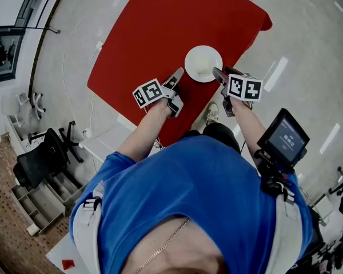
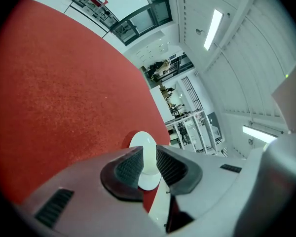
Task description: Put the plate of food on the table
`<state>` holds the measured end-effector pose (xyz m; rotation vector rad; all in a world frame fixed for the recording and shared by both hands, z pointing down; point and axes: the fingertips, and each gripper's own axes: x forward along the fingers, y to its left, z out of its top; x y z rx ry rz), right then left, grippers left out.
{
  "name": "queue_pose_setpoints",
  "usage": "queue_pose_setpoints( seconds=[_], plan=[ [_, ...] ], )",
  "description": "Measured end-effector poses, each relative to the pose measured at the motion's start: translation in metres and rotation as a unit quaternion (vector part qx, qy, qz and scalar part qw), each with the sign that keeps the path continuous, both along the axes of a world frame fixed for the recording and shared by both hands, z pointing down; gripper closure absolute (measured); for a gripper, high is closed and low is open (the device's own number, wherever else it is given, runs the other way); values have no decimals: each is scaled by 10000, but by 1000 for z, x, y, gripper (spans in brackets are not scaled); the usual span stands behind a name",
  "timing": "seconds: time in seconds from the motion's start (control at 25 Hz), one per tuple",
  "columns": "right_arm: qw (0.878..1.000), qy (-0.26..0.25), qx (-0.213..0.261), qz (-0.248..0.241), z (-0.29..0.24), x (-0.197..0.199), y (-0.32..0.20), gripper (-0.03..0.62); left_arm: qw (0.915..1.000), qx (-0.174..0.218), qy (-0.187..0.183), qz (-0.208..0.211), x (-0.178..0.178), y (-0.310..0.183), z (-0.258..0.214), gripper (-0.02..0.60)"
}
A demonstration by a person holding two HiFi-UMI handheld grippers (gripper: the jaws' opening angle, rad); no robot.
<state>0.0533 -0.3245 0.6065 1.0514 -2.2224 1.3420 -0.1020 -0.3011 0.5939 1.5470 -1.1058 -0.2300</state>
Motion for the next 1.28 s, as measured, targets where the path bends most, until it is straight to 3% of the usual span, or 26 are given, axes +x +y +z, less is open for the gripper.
queue_pose_setpoints(
  seconds=[0.48,0.72,0.84,1.28],
  plan=[
    [9989,-395,231,141,-25,-9,5,377,9992,373,25,143,2,-1,-18,574],
    [9973,-488,468,287,-44,-8,27,472,9977,624,52,254,5,17,-33,574],
    [9960,-509,618,386,-51,-10,37,581,9965,772,45,323,4,28,-42,574],
    [9900,-827,1031,492,-90,-26,68,591,9916,1207,-51,470,-5,53,-68,574]
  ],
)
